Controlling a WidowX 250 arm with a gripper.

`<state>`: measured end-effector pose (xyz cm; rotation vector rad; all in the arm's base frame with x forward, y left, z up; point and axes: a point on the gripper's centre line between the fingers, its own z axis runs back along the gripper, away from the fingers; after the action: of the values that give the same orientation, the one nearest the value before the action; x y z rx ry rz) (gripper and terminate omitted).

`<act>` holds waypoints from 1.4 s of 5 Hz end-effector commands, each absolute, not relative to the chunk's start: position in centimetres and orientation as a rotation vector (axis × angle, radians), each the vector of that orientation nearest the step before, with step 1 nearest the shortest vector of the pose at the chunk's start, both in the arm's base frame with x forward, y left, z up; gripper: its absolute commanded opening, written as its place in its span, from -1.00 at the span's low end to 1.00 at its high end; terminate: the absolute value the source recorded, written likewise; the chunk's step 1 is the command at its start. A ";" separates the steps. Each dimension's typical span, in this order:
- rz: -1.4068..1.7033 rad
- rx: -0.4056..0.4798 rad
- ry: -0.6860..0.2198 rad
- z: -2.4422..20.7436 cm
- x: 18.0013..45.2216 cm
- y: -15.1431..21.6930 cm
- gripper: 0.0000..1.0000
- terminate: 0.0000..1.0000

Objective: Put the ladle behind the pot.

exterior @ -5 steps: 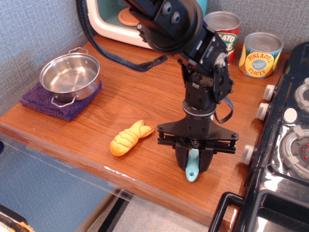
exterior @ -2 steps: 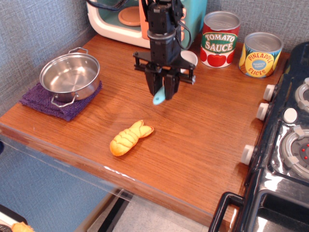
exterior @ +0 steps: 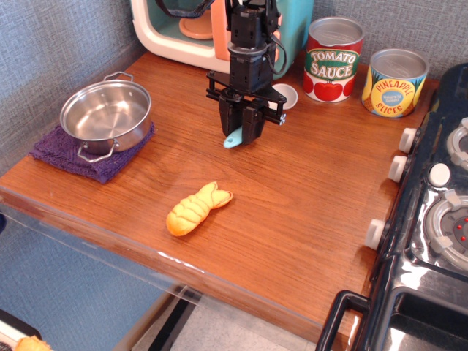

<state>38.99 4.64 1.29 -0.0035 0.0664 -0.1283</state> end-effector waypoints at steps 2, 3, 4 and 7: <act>0.027 0.023 0.022 2.0 39.6 7.1 -1.00 -1.00; 0.027 0.023 0.013 2.5 39.4 6.5 1.00 -1.00; -0.021 0.020 -0.033 3.8 39.0 5.8 1.00 -1.00; -0.104 0.010 -0.189 8.2 36.0 3.0 1.00 -1.00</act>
<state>35.35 3.39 5.76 0.0009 -0.1148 -0.0951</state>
